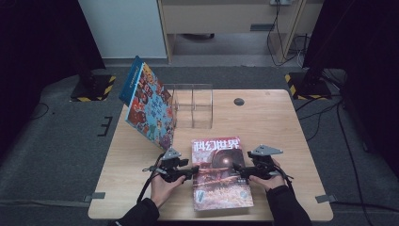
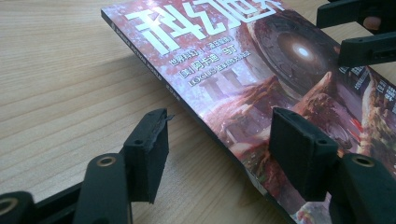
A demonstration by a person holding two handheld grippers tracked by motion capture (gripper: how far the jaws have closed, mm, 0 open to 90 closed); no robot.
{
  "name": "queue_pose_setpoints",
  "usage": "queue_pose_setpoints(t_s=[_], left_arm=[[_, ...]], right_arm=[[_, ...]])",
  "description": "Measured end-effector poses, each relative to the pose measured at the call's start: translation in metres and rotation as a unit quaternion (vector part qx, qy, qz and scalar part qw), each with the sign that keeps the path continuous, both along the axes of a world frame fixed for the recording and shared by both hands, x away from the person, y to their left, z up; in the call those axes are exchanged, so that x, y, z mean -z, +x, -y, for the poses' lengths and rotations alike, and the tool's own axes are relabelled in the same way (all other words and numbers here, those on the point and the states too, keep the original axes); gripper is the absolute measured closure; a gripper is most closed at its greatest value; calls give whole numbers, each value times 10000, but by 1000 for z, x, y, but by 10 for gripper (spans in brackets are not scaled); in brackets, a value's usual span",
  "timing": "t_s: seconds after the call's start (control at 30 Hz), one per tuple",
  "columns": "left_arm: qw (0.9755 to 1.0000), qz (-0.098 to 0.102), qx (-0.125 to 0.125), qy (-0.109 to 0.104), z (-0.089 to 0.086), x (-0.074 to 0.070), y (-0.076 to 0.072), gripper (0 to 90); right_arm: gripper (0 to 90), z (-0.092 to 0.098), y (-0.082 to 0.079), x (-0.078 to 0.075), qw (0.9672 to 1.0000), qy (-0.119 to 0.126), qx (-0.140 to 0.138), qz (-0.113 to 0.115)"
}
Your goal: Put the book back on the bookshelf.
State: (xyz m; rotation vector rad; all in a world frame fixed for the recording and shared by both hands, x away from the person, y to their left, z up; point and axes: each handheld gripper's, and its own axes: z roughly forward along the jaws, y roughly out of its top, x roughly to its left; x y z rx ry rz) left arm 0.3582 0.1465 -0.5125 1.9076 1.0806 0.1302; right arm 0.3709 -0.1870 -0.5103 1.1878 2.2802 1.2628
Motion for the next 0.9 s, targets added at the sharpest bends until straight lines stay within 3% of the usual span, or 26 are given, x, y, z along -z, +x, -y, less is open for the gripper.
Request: queue_pose_setpoints(t_s=[0.7, 0.9], left_arm=[[9979, -435, 2, -479, 9, 8, 8, 330], [9975, -517, -60, -480, 11, 7, 8, 342]], right_arm=[[184, -7, 1, 4, 9992, 305, -111, -249], [184, -7, 1, 4, 9992, 297, -106, -252]])
